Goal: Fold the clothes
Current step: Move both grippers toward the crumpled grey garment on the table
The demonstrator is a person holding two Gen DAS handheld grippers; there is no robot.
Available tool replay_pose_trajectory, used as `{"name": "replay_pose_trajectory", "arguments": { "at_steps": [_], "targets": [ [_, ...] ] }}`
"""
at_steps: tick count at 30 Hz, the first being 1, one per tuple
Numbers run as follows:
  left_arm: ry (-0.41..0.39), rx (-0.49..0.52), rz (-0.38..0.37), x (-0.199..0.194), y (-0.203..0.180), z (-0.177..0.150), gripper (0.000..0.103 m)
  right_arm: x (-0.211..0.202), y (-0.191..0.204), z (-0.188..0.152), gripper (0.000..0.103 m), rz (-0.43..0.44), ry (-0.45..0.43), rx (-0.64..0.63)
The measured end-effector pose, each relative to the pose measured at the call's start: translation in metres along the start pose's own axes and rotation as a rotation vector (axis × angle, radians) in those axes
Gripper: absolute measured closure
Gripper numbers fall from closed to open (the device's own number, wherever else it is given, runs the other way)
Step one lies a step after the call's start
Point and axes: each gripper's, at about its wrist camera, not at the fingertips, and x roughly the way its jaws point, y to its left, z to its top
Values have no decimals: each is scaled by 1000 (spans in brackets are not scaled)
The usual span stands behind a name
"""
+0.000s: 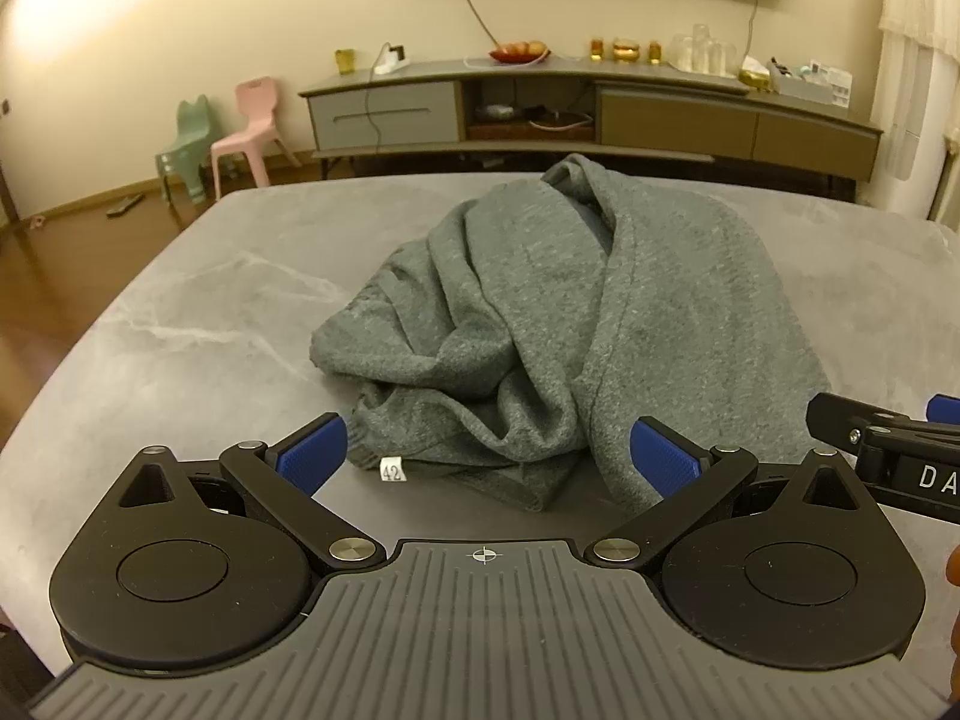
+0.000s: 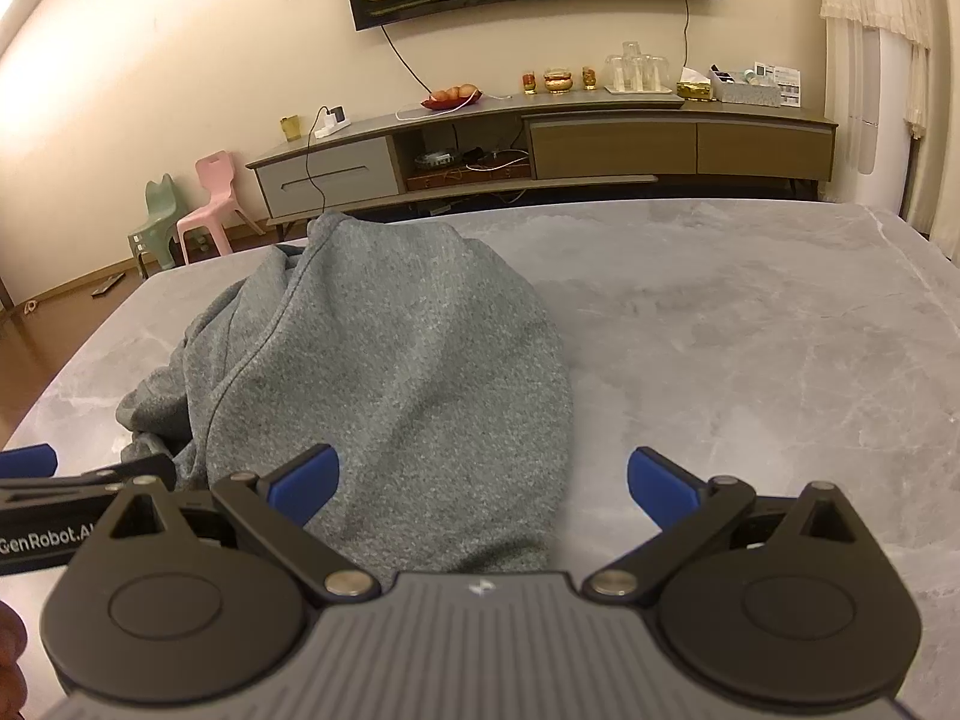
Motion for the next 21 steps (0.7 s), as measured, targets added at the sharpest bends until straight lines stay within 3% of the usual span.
{"name": "replay_pose_trajectory", "arguments": {
  "at_steps": [9, 16, 21],
  "targets": [
    [-16, -22, 6, 2, 9, -6, 10, 5, -6, -6, 0, 1, 3, -4],
    [26, -42, -69, 6, 13, -12, 10, 5, 0, -12, 0, -19, -1, -39],
    [20, -8, -65, 3, 16, -17, 10, 4, 1, -13, 0, -20, 0, -58]
  ]
}}
